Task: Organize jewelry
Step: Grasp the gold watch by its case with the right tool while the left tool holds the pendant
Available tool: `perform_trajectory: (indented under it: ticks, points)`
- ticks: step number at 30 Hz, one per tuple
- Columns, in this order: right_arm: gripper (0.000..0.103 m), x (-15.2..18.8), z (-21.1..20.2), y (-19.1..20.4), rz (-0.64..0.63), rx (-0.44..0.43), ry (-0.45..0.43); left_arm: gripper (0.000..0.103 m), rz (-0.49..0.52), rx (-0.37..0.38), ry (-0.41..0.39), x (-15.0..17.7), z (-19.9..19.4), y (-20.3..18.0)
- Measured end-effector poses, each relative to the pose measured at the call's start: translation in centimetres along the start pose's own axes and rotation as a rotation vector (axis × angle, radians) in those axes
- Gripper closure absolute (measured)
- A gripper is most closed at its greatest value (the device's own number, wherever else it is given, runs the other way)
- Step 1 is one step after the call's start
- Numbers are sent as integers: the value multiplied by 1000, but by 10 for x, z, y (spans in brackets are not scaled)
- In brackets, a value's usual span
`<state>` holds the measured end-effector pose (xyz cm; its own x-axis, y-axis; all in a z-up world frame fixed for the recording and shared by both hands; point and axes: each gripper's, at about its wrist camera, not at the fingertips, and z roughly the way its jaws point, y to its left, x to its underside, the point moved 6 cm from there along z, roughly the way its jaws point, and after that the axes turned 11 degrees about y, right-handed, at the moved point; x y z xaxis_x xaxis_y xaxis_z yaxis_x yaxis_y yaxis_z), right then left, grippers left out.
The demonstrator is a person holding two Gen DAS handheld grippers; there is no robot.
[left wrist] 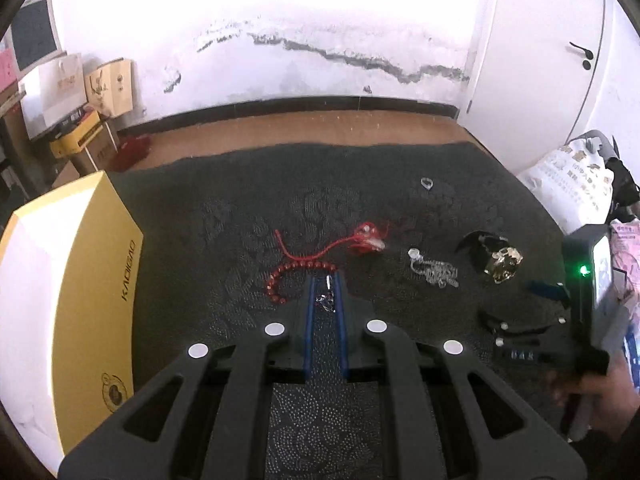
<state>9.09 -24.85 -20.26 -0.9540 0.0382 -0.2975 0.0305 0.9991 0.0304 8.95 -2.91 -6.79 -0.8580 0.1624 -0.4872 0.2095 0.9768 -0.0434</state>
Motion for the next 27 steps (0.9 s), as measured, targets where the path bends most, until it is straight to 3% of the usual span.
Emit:
perform_trajectory:
  ticks: [10,12,13,14,17,21,27]
  points:
    - [6,-48,12,-9,92,29,-7,94,-30,-10,68,13,17,14]
    - [18,-52,9,-11,100,37,-36,94,-29,-15,69,14,17,15]
    - [36,-54,6,-10,101,33,-41,94,-29,-17,71,15,17,16]
    - [41,-56,3,-9,96,50,-33,94,-29,-19,72,15,17,16]
    - [42,-54,1,-4,115,31,-10,94,-23,-29,67,15,15,17]
    - [42,-54,-21,11,95,52,-46,94,-27,-42,61,13,10,21]
    - [42,-53,-97,67,0,-20,-149,93,-33,-100,27,6,-13,35]
